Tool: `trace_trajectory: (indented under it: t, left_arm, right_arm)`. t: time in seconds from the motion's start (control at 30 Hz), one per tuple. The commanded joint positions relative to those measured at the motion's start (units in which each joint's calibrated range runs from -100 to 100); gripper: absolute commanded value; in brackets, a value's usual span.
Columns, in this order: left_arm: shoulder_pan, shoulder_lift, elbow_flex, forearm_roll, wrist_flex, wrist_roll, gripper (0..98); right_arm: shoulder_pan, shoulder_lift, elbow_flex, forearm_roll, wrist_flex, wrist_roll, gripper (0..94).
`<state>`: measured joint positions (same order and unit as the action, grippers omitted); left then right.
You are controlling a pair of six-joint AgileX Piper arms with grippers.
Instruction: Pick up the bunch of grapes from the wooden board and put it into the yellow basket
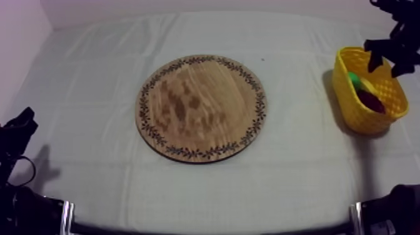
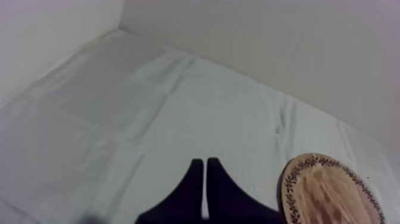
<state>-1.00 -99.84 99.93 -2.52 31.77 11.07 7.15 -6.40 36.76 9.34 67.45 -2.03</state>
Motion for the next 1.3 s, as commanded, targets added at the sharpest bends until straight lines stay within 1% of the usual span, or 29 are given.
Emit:
trace_trajectory:
  t: [0.0, 0.1, 0.23, 0.37, 0.43, 0.57, 0.67, 0.8, 0.87, 0.97, 1.1, 1.2, 1.27]
  left_arm:
    - [0.02, 0.02, -0.04, 0.01, -0.08, -0.01, 0.0]
    - [0.02, 0.02, -0.04, 0.01, -0.08, -0.01, 0.0]
    - [0.02, 0.02, -0.04, 0.01, -0.08, -0.01, 0.0]
    - [0.02, 0.02, -0.04, 0.01, -0.08, -0.01, 0.0]
    - [0.02, 0.02, -0.04, 0.01, -0.08, -0.01, 0.0]
    - [0.02, 0.02, -0.04, 0.01, -0.08, -0.01, 0.0]
    - [0.02, 0.02, -0.04, 0.01, -0.08, -0.01, 0.0]
    - [0.02, 0.02, -0.04, 0.01, -0.08, -0.01, 0.0]
    - [0.02, 0.02, -0.04, 0.01, -0.08, -0.01, 0.0]
    - [0.02, 0.02, -0.04, 0.01, -0.08, -0.01, 0.0]
    - [0.02, 0.02, -0.04, 0.01, -0.08, -0.01, 0.0]
    - [0.02, 0.02, -0.04, 0.01, -0.08, -0.01, 0.0]
    - [0.02, 0.02, -0.04, 0.01, -0.08, -0.01, 0.0]
  right_arm:
    - [-0.46, -8.1, 7.95, 0.26, -6.01, -0.68, 37.2]
    - [-1.7, -15.24, 14.16, 0.44, -9.82, -0.66, 27.7]
    - [-3.03, -24.71, 21.89, -0.57, -13.81, 1.2, 16.7]
    - [-2.67, -33.8, 28.96, -2.68, -18.74, 3.3, 5.9]
    - [-2.39, -38.08, 32.04, -3.92, -20.64, 4.82, 3.1]
    - [-3.03, -45.99, 38.14, -5.0, -23.96, 6.72, 1.1]
    - [-3.85, -51.48, 42.47, -4.86, -26.17, 6.71, 0.7]
    - [-4.85, -58.87, 47.18, -5.03, -27.25, 5.72, 0.5]
    - [-4.67, -63.27, 49.14, -6.36, -27.43, 5.92, 0.5]
    - [-4.05, -69.62, 51.56, -9.14, -27.52, 6.93, 0.5]
    - [-4.05, -75.1, 54.77, -11.2, -27.57, 7.89, 0.5]
    - [-3.75, -78.59, 57.6, -12.82, -27.51, 10.02, 0.5]
    - [-3.7, -80.81, 59.06, -13.28, -27.15, 10.44, 0.5]
